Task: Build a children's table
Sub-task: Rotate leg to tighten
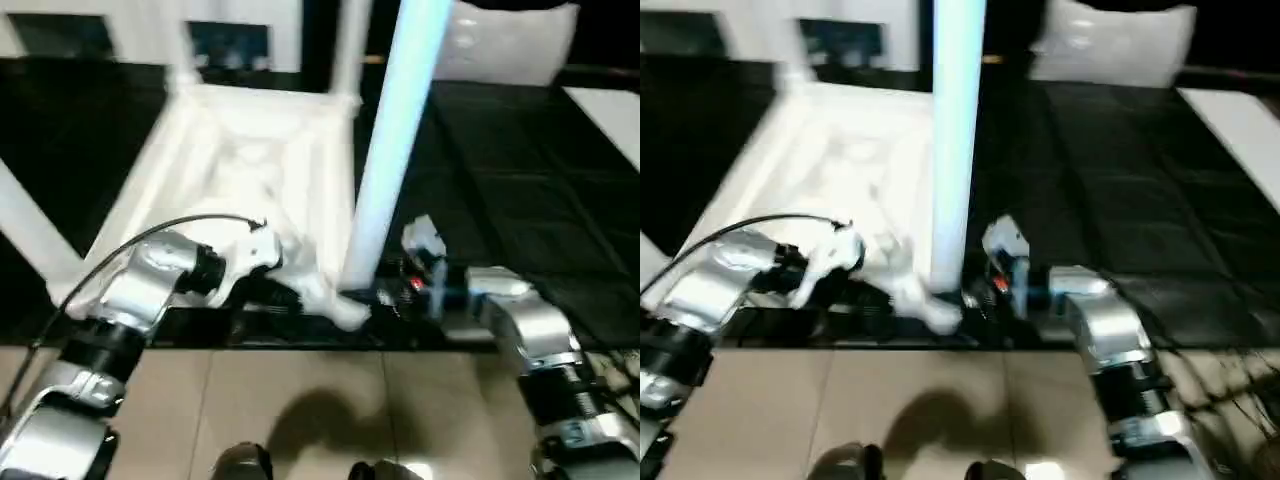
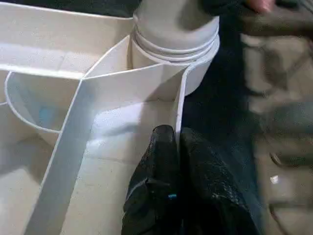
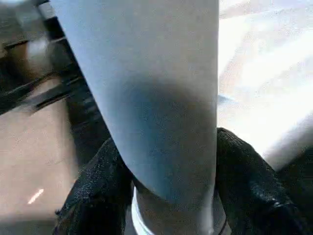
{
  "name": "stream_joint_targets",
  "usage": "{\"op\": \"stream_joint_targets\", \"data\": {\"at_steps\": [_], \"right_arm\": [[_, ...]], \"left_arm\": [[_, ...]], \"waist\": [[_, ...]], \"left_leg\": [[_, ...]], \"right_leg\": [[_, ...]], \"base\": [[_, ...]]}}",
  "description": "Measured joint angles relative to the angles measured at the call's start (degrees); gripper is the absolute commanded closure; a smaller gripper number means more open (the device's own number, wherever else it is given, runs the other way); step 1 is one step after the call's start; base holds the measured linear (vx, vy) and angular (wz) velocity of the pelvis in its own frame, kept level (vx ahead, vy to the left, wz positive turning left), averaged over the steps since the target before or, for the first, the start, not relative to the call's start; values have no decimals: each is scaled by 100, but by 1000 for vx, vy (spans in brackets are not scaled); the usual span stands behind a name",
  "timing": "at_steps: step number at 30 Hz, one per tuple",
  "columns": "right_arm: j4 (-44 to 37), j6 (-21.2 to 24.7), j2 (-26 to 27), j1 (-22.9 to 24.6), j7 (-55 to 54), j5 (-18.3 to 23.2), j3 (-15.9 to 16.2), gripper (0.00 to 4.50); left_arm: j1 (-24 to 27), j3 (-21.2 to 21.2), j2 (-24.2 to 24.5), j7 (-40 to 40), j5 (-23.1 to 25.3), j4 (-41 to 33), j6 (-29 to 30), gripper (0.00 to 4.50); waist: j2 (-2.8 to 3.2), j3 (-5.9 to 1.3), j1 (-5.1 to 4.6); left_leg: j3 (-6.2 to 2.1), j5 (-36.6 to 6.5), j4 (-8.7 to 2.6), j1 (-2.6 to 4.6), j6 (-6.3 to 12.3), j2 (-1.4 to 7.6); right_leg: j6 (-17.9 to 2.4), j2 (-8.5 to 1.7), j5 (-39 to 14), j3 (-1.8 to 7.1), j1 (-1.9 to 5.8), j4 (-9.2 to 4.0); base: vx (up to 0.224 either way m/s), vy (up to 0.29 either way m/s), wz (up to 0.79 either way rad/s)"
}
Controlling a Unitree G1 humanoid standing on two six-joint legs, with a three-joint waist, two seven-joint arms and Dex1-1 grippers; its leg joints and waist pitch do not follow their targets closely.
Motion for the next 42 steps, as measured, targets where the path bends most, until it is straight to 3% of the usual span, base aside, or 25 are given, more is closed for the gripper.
{"op": "stream_joint_targets", "data": {"at_steps": [3,11,12,16,23,29,32,41,42], "right_arm": [[158,232,586,-289,-1426,-271,-309,241],[915,11,1322,-1029,-3748,-866,-586,241],[941,-76,1354,-1030,-3829,-953,-585,193],[943,-324,1363,-935,-3836,-1088,-491,161],[609,-636,918,-448,-2558,-765,-269,99],[251,-855,99,-76,-852,-423,49,51],[173,-1023,-547,-52,327,-309,375,30],[231,-1155,-1042,-83,2235,80,771,30],[338,-1194,-1097,-153,2486,119,827,55]], "left_arm": [[-240,142,-379,770,115,278,300,450],[-560,498,-1206,2310,215,684,681,450],[-572,497,-1219,2328,216,686,682,450],[-579,439,-1205,2325,250,671,625,450],[-376,273,-788,1790,259,387,342,450],[-85,27,-106,649,167,42,-282,450],[54,-136,309,-131,45,-152,-535,450],[98,-452,692,-1228,-41,-317,-957,450],[112,-475,722,-1329,-42,-343,-993,450]], "waist": [[-4,2,-134],[-2,3,-154],[-2,3,-149],[-2,3,-142],[1,7,-178],[22,24,-84],[22,25,44],[5,30,234],[3,31,234]], "left_leg": [[-7,9,-19,4,-16,-1],[-3,21,-90,8,-35,-5],[-2,21,-94,7,-34,-5],[0,18,-97,3,-27,-6],[0,18,-101,5,-29,-1],[0,18,-103,-2,-27,-1],[1,17,-100,-3,-27,-2],[1,15,-83,-7,-25,-3],[1,15,-82,-6,-25,-3]], "right_leg": [[-4,0,6,-3,-18,-6],[-30,8,52,-6,-26,-57],[-29,8,51,-6,-27,-61],[-26,8,48,-6,-28,-67],[-25,12,47,-7,-32,-66],[-23,12,45,-9,-33,-70],[-24,12,44,-8,-29,-70],[-24,6,45,-9,-22,-62],[-24,5,45,-9,-22,-60]], "base": [[0,0,0],[0,0,0],[0,0,0],[0,0,0],[0,0,0],[0,0,0],[0,0,0],[0,0,0],[0,0,0]]}}
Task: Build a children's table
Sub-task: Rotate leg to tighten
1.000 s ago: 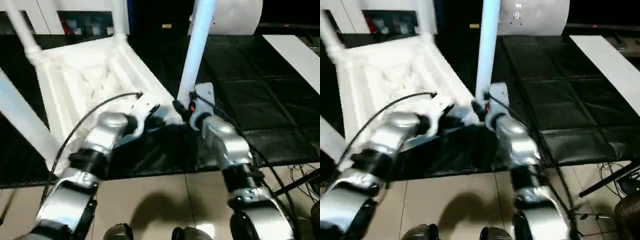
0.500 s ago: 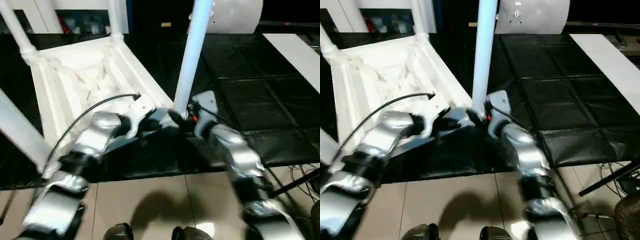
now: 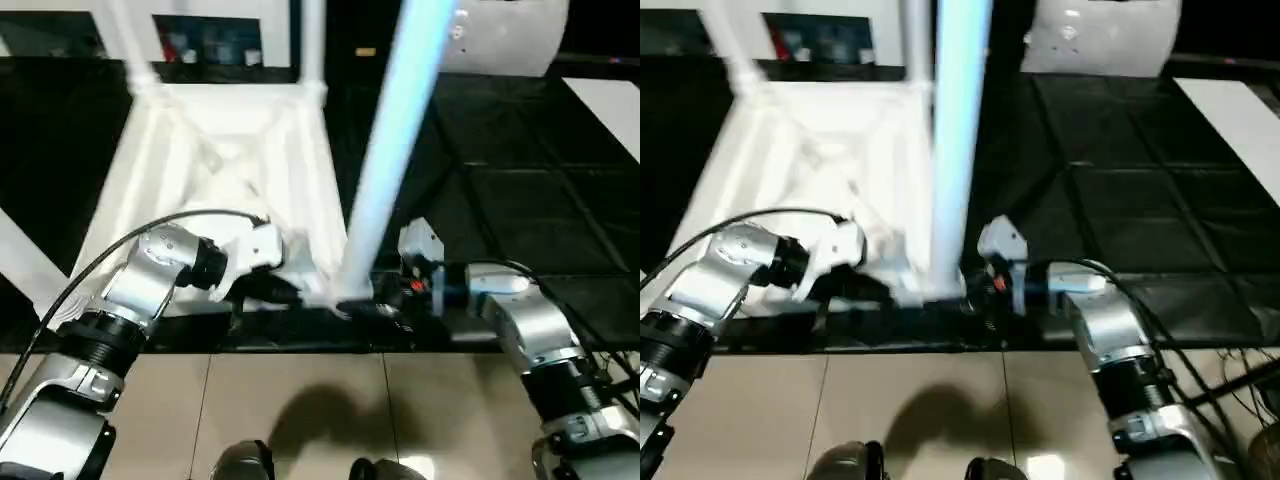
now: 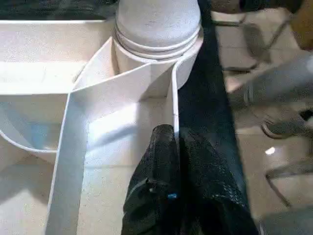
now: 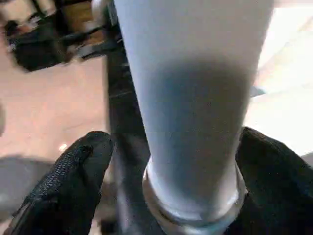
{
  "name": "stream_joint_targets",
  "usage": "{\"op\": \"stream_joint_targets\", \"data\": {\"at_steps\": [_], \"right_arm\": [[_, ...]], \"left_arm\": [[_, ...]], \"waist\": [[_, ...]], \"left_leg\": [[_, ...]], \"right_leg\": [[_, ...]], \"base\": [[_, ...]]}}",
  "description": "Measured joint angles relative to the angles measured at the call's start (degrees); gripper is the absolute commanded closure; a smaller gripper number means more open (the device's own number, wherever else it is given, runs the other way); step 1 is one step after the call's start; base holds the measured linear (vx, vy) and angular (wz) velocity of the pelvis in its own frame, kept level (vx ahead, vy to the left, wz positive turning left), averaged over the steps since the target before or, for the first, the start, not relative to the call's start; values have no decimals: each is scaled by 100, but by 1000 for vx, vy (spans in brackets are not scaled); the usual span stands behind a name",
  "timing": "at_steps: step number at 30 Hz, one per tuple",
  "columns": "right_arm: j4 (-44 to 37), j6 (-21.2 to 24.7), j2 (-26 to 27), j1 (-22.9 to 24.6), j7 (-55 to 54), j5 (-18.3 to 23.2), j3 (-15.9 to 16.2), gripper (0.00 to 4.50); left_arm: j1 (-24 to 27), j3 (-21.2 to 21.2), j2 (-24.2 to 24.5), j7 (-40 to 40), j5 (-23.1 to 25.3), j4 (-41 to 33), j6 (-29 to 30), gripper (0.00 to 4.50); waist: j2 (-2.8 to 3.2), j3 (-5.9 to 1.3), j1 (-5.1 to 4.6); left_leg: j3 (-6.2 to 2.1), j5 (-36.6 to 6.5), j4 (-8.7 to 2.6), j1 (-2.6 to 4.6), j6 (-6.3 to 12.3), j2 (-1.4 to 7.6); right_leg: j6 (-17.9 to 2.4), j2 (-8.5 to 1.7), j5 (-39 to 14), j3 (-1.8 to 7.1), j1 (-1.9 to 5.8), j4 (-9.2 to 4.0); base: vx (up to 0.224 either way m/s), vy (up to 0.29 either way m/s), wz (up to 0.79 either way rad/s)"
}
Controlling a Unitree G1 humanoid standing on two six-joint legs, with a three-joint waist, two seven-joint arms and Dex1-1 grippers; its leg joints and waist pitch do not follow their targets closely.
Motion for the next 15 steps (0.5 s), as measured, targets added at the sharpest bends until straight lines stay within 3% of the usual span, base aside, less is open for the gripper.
{"op": "stream_joint_targets", "data": {"at_steps": [3,7,15], "right_arm": [[170,-19,-43,-157,369,70,49,63],[370,-79,-105,-361,759,102,165,106],[643,-245,-121,-450,1064,101,271,164]], "left_arm": [[15,-56,-2,-170,-1,-56,-60,450],[18,-134,-23,-268,-37,-111,-117,450],[19,-170,-28,-378,-47,-111,-210,450]], "waist": [[-1,0,17],[-2,0,49],[-5,0,104]], "left_leg": [[0,0,1,-1,1,0],[0,1,2,-2,2,0],[0,1,4,-2,2,0]], "right_leg": [[0,0,0,0,0,1],[0,0,0,0,0,1],[0,-1,0,-1,-1,4]], "base": [[0,0,0],[0,0,0],[0,0,0]]}}
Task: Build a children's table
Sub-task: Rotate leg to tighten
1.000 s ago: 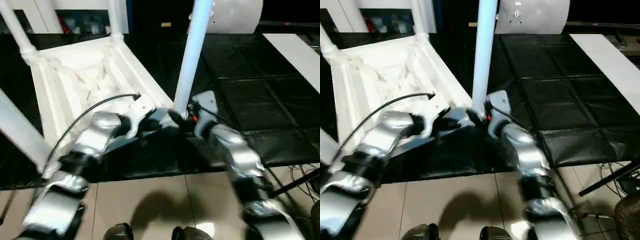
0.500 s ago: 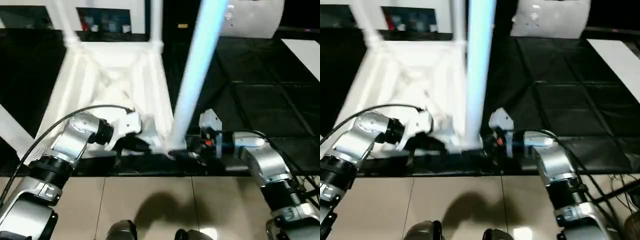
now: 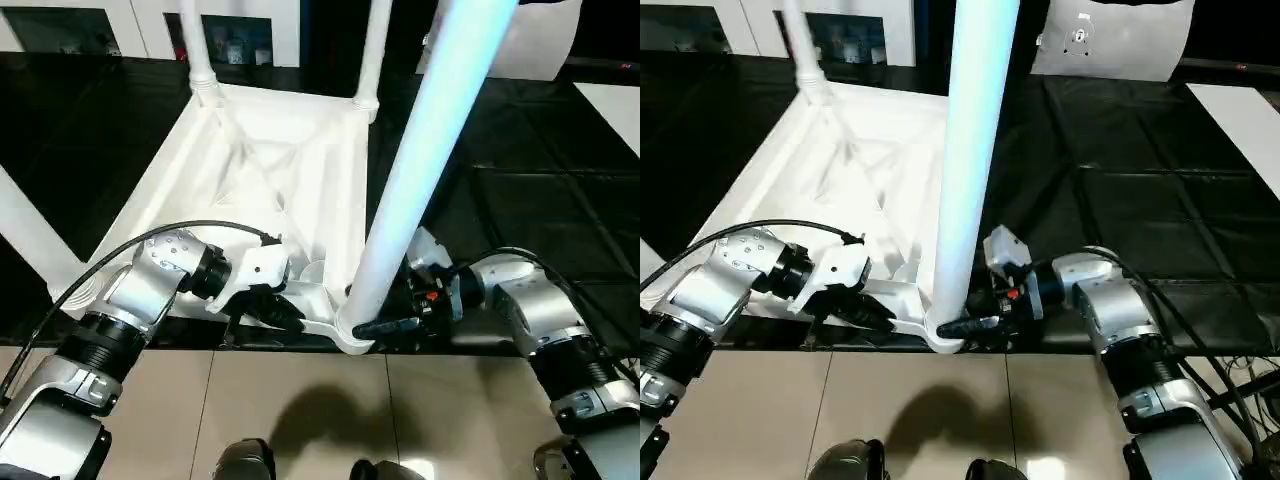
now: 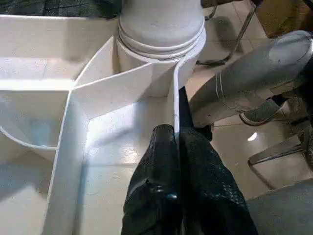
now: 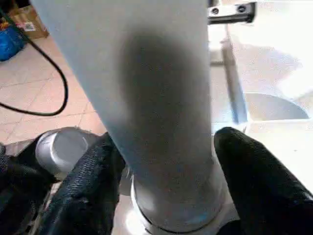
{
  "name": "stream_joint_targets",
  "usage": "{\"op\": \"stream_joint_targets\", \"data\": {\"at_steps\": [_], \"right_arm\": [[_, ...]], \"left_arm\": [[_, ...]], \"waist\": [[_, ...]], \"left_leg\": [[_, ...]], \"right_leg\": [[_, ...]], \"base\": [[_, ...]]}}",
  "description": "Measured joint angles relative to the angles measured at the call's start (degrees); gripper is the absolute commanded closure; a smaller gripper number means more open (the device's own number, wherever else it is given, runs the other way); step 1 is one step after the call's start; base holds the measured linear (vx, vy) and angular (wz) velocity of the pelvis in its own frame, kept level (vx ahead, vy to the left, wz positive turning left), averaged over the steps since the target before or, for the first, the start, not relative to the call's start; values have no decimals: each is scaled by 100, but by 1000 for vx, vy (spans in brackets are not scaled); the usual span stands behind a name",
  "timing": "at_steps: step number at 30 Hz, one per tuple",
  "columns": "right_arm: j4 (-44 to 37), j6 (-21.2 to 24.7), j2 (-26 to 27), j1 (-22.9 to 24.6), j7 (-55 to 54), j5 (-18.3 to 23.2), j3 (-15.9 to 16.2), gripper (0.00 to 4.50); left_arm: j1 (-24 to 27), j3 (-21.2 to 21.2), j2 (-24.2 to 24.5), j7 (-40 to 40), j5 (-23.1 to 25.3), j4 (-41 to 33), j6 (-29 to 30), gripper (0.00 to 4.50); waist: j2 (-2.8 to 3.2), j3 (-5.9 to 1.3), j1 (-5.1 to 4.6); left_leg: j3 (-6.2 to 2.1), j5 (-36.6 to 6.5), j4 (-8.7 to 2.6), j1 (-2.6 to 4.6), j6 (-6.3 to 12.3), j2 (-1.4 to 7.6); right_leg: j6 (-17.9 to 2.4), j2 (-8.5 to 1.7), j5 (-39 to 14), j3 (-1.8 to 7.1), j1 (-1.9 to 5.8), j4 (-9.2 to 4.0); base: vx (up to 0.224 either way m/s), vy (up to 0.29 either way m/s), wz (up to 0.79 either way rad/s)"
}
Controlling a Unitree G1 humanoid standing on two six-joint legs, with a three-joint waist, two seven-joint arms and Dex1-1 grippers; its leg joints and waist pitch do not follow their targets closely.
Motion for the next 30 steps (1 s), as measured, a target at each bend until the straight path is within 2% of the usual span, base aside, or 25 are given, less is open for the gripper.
{"op": "stream_joint_targets", "data": {"at_steps": [9,13,19,23,26,27,30], "right_arm": [[31,-88,6,-107,124,1,2,234],[-1,-69,5,-78,125,11,1,243],[-439,246,-1,252,8,94,-117,245],[-1035,858,70,610,-606,183,-284,245],[-1211,1188,403,696,-1612,-44,-529,245],[-1210,1310,677,694,-2228,-186,-698,245],[-1079,1641,1324,548,-3770,-456,-1127,245]], "left_arm": [[16,8,2,2,-1,-7,-66,450],[75,40,3,15,-13,-62,-50,450],[175,65,-67,42,-118,-177,156,450],[311,281,-179,281,-164,-314,657,450],[319,477,-327,843,-70,-227,977,450],[265,560,-476,1159,21,-107,1103,450],[52,700,-884,1968,171,219,1413,450]], "waist": [[-3,1,11],[-5,-1,11],[-5,-5,33],[0,-7,43],[2,-9,-42],[0,-10,-135],[-1,-10,-318]], "left_leg": [[0,4,0,0,7,1],[0,14,1,0,23,1],[0,11,15,1,31,2],[0,-3,27,17,9,2],[-1,3,40,39,-5,6],[-3,8,40,49,-14,6],[-8,11,39,85,-20,5]], "right_leg": [[0,0,0,-1,0,1],[0,0,0,-1,0,2],[0,0,0,0,2,9],[-1,-2,1,1,15,22],[-7,-2,12,3,19,36],[19,-2,3,2,23,36],[23,-2,1,2,34,17]], "base": [[0,0,0],[0,0,0],[0,0,0],[0,0,0],[0,0,0],[-53,1,-9],[-33,8,-10]]}}
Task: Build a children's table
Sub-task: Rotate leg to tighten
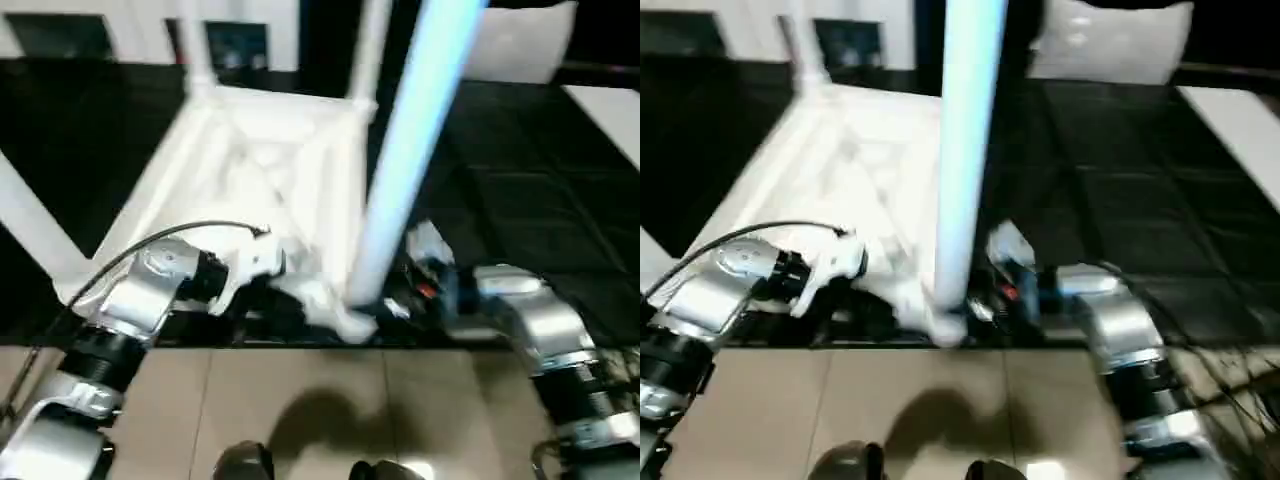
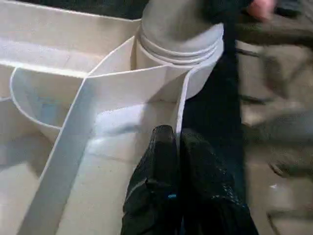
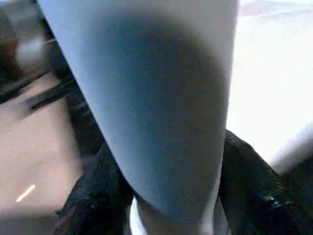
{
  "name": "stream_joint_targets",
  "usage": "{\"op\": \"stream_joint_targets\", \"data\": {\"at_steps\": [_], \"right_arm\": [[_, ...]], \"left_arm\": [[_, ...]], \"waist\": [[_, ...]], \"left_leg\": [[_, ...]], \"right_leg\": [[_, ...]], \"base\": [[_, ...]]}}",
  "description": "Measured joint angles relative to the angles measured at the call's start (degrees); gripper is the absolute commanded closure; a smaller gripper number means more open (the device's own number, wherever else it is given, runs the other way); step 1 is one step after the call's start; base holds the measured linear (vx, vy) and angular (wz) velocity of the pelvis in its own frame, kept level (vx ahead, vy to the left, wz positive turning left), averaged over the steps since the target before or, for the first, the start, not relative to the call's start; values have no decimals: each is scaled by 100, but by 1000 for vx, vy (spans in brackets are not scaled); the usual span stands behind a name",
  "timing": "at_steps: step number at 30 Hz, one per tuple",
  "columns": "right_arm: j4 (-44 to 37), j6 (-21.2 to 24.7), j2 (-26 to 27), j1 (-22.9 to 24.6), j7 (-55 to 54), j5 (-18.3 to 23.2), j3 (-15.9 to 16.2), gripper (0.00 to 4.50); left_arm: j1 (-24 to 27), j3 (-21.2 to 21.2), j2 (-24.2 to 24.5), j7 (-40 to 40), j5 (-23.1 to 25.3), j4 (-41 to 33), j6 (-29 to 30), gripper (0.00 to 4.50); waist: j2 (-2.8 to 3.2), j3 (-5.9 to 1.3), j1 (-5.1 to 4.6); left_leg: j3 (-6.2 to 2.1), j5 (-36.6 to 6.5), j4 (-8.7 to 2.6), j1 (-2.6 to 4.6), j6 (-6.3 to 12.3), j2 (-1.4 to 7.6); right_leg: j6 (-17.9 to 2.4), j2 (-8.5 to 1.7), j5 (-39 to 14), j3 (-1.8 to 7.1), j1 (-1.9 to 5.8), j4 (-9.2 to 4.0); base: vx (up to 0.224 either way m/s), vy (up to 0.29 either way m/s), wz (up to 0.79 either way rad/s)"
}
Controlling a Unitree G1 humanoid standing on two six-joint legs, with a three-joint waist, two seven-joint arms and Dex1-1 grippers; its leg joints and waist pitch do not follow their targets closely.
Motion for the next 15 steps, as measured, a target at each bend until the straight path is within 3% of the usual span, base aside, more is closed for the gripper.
{"op": "stream_joint_targets", "data": {"at_steps": [3,6,9,11,14,15], "right_arm": [[200,159,466,-240,-1253,-220,-234,245],[470,119,1013,-484,-2502,-408,-516,245],[690,93,1250,-694,-3295,-508,-699,245],[729,-20,1285,-700,-3383,-557,-749,189],[760,-268,1337,-648,-3377,-586,-749,169],[755,-349,1337,-612,-3358,-578,-749,139]], "left_arm": [[-191,78,-376,664,112,221,257,450],[-460,204,-799,1418,189,571,457,450],[-621,252,-1121,1963,275,777,532,450],[-664,284,-1199,2038,279,840,530,450],[-685,252,-1203,2037,329,845,465,450],[-685,200,-1170,2011,340,825,422,450]], "waist": [[-6,0,-124],[-13,-3,-184],[-14,-3,-176],[-19,-6,-154],[-17,-6,-122],[-17,-6,-114]], "left_leg": [[-24,0,0,12,-2,-2],[-24,0,-1,22,-2,-4],[-20,-1,-6,20,-2,-9],[-19,-3,-13,19,-3,-12],[-19,-9,-29,22,-13,-11],[-19,-8,-39,24,-14,-11]], "right_leg": [[0,-1,0,-15,-8,-30],[-4,-1,4,-12,-16,-29],[-16,-1,27,-4,-19,-31],[-22,-1,48,-1,-19,-31],[-47,0,89,-4,-24,-30],[-48,1,90,-5,-25,-29]], "base": [[-27,15,-14],[0,0,0],[0,0,0],[0,0,0],[0,0,0],[0,0,0]]}}
